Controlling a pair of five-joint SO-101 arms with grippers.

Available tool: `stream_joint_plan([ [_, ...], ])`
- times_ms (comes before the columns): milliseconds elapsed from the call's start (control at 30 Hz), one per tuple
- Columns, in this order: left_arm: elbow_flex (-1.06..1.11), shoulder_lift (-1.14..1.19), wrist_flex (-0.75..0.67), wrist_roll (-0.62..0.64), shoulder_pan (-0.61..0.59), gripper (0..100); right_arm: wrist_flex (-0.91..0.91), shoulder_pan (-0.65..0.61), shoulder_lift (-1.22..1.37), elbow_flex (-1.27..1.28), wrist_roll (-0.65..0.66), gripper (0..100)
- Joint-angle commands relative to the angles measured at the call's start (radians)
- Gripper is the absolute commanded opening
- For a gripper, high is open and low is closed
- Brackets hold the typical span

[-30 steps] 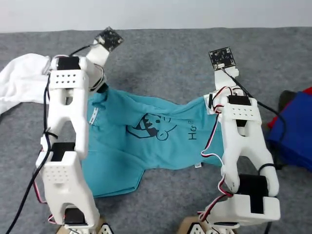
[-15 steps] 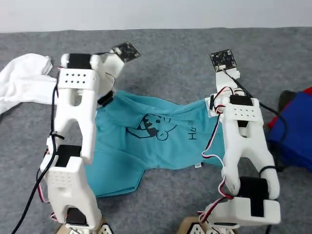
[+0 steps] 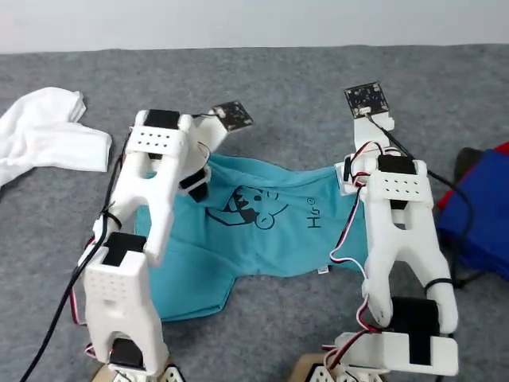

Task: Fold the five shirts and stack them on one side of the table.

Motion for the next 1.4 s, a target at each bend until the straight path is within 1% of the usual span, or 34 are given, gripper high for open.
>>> stream_joint_plan([
  [0, 0.004, -0.008, 0.032, -0.037, 0.025, 18, 0.004, 0.012, -0.053, -0.005, -0.020, 0.8],
  [100, 0.004, 0.005, 0.020, -0.044, 0.026, 18, 0.004, 0.012, -0.053, -0.005, -0.021, 0.8],
  [267, -0.004, 0.092, 0.003, -0.066, 0.034, 18, 0.004, 0.012, -0.050, -0.005, -0.040, 0.8],
  [400, -0.064, 0.115, 0.011, -0.066, 0.032, 18, 0.002, 0.012, -0.048, -0.005, -0.040, 0.8],
  [600, -0.068, 0.115, -0.068, -0.064, 0.032, 17, 0.002, 0.012, -0.048, -0.005, -0.040, 0.8],
  [733, -0.070, 0.115, -0.092, -0.064, 0.032, 17, -0.001, 0.010, -0.048, -0.005, -0.040, 0.8],
  [800, -0.070, 0.115, -0.103, -0.064, 0.032, 15, -0.001, 0.010, -0.048, -0.005, -0.040, 0.8],
  [1000, -0.073, 0.106, -0.124, -0.066, 0.032, 1, -0.001, 0.010, -0.051, -0.005, -0.040, 0.8],
  [1133, -0.150, 0.104, -0.074, -0.064, 0.025, 0, -0.001, 0.010, -0.053, -0.005, -0.040, 0.8],
  [1367, -0.384, 0.104, 0.100, -0.069, 0.020, 0, -0.001, 0.005, -0.056, -0.011, -0.040, 0.8],
])
